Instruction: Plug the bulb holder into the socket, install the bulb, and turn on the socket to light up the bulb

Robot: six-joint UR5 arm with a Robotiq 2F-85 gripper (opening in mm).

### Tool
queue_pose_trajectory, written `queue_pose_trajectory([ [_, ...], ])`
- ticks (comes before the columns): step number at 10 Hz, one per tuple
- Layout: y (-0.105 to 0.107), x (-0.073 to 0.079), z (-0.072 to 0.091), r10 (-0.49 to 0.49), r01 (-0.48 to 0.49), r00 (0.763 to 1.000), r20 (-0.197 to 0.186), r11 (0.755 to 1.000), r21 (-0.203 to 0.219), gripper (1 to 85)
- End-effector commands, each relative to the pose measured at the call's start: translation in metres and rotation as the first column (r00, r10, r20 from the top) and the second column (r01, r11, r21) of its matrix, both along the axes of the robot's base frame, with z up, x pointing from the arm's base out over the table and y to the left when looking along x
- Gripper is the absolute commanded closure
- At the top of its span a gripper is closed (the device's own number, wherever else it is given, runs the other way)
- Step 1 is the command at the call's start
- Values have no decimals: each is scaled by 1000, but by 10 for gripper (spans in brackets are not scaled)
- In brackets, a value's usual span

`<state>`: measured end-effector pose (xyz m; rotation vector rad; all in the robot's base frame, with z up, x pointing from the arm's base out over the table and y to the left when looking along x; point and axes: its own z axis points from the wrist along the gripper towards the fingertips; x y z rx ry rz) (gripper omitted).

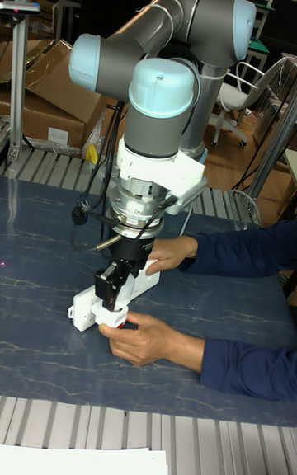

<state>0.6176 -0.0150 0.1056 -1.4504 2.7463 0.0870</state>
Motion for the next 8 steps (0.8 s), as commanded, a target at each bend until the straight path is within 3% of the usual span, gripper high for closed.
queue_pose_trajectory([
  [1,1,-6,2,-148,148,988,-36,989,10,847],
  [5,3,-14,2,-347,348,934,-90,938,-9,847],
  [8,5,-12,3,-415,417,903,-116,909,-8,847],
])
